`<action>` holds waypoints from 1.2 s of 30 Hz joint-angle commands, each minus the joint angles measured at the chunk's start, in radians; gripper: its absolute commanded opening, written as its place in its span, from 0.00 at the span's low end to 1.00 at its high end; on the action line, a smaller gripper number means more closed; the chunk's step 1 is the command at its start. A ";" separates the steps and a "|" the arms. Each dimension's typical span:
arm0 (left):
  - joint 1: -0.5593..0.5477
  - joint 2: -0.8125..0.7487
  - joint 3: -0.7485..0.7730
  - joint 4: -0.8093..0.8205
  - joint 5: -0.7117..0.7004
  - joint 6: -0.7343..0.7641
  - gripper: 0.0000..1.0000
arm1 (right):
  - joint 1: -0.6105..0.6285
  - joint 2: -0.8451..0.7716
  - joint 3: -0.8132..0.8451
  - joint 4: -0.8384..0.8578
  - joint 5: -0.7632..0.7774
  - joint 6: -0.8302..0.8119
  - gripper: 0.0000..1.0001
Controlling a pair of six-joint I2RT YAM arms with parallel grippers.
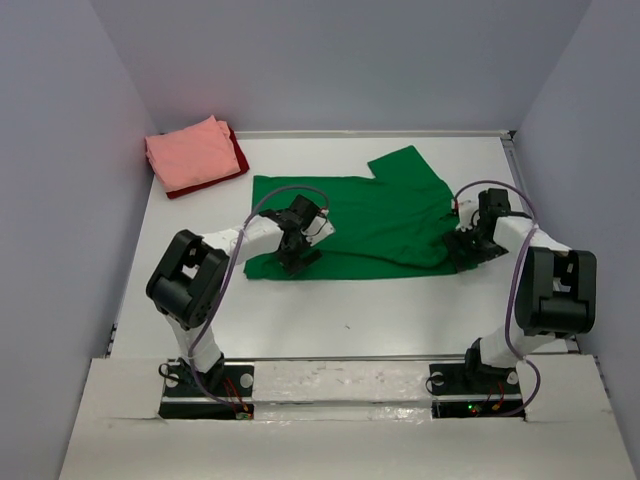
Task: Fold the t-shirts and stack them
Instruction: Fold the flattened tshirt in 1/3 of the way
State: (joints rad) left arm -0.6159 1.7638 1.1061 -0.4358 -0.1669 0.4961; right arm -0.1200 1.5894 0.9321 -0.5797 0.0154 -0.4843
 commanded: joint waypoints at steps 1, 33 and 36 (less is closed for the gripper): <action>0.002 -0.024 -0.061 -0.113 -0.023 0.006 0.99 | -0.017 -0.042 -0.018 -0.043 0.044 -0.036 0.98; -0.021 0.057 0.443 -0.285 0.132 -0.021 0.99 | 0.095 0.199 0.603 -0.468 -0.529 0.040 0.77; -0.021 0.075 0.419 -0.258 0.139 -0.013 0.99 | 0.141 0.236 0.597 -0.492 -0.597 -0.002 0.75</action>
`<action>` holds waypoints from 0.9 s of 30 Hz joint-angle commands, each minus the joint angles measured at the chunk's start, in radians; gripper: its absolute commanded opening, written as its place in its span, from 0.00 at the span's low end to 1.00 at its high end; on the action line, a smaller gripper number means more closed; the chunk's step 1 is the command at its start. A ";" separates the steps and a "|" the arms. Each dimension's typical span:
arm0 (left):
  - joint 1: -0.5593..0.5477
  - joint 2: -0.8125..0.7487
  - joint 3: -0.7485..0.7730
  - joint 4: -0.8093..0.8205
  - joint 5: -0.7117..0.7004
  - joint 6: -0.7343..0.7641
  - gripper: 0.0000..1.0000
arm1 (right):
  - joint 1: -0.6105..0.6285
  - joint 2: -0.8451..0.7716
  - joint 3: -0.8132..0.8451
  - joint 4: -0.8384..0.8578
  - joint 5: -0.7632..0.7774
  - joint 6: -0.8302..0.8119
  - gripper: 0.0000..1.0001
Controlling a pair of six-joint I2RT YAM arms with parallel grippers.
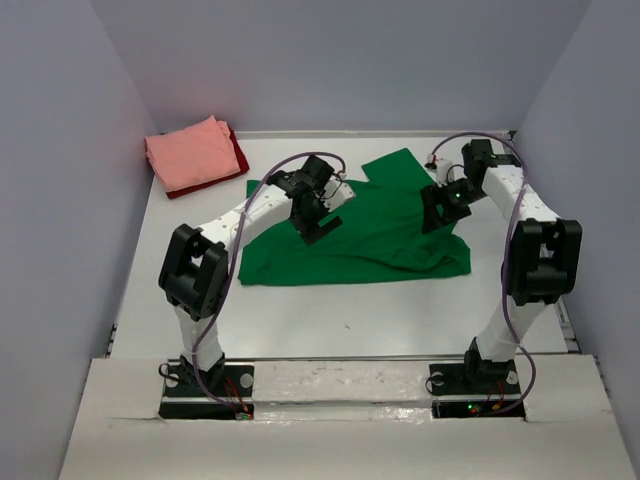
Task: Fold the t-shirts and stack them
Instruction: Fold the flattened tshirt in 1/3 of the way
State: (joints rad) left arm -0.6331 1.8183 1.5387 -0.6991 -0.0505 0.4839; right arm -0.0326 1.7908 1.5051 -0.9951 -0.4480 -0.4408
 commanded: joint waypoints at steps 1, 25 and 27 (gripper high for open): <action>-0.005 0.029 -0.015 0.009 0.024 -0.001 0.99 | 0.063 0.045 0.027 -0.086 -0.162 -0.065 0.75; -0.013 0.116 -0.009 0.021 0.046 -0.008 0.99 | 0.103 0.190 0.018 -0.158 -0.230 -0.156 0.58; -0.016 0.116 -0.014 0.023 0.046 -0.011 0.99 | 0.103 0.197 0.012 -0.155 -0.236 -0.156 0.58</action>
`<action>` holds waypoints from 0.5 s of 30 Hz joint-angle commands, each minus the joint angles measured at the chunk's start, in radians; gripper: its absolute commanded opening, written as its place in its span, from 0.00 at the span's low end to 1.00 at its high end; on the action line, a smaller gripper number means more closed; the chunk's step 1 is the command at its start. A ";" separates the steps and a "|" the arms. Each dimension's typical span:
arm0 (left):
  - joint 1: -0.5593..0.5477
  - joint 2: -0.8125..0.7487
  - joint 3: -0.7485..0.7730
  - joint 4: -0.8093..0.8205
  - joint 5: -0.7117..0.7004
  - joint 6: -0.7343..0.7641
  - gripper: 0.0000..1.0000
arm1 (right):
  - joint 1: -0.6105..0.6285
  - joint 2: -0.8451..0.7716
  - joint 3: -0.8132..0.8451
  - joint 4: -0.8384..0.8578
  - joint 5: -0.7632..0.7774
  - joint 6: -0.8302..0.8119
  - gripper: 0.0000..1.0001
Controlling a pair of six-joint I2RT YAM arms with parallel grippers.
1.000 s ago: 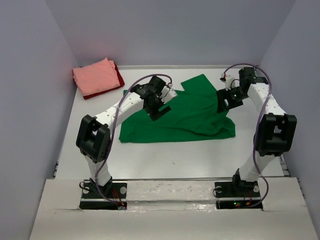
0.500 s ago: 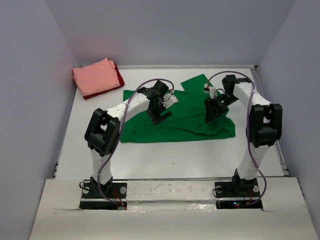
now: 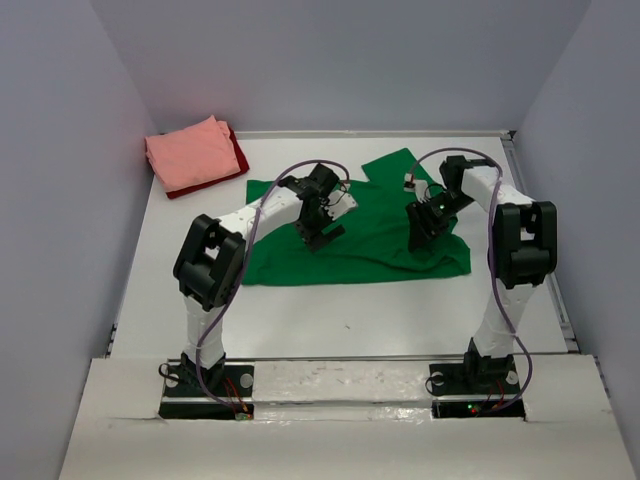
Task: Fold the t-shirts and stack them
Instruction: Fold the flattened tshirt in 1/3 of the way
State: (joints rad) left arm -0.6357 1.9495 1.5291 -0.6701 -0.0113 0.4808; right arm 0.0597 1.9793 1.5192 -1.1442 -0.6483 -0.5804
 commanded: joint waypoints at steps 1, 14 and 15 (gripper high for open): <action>-0.015 -0.017 -0.006 -0.006 0.007 -0.007 0.99 | 0.020 0.010 -0.004 -0.005 -0.036 -0.016 0.57; -0.022 -0.031 -0.014 -0.008 -0.001 -0.008 0.99 | 0.020 0.015 -0.019 -0.005 -0.033 -0.021 0.15; -0.022 -0.031 -0.014 -0.008 -0.001 -0.007 0.99 | 0.020 0.015 -0.019 -0.006 -0.031 -0.022 0.11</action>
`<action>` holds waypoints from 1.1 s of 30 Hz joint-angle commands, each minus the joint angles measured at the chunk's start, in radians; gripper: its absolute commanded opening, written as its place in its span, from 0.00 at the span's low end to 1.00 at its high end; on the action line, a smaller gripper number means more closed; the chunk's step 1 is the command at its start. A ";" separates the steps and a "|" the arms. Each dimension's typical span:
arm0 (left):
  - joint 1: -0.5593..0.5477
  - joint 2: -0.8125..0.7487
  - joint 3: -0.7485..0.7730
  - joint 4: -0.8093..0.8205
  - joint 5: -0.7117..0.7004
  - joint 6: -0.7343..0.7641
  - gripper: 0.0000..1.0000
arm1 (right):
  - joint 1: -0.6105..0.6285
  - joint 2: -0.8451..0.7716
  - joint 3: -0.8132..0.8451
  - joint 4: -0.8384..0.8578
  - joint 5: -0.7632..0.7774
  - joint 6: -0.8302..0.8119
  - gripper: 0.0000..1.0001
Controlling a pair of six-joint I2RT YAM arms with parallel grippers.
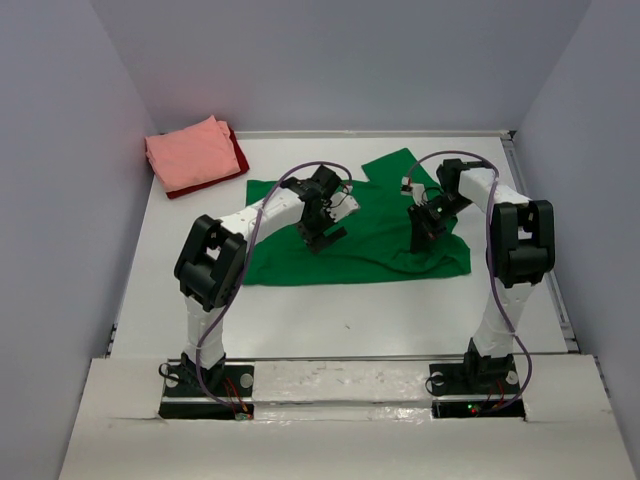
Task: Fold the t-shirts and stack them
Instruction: Fold the flattened tshirt in 1/3 of the way
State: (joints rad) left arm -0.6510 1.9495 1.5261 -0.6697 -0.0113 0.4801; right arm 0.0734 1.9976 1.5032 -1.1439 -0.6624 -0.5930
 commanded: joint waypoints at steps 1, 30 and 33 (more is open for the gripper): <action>-0.007 -0.032 -0.012 -0.010 -0.001 -0.008 0.99 | 0.006 -0.005 -0.003 -0.005 -0.017 -0.008 0.08; -0.018 -0.040 -0.004 -0.027 -0.018 -0.008 0.99 | 0.043 -0.045 0.166 0.003 -0.045 0.006 0.00; -0.019 -0.038 -0.003 -0.028 -0.018 -0.006 0.99 | 0.052 -0.056 0.167 0.015 -0.048 0.004 0.00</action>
State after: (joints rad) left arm -0.6617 1.9495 1.5166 -0.6708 -0.0200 0.4767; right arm 0.1078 1.9919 1.6287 -1.1461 -0.6815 -0.5869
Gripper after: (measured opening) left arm 0.989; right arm 0.010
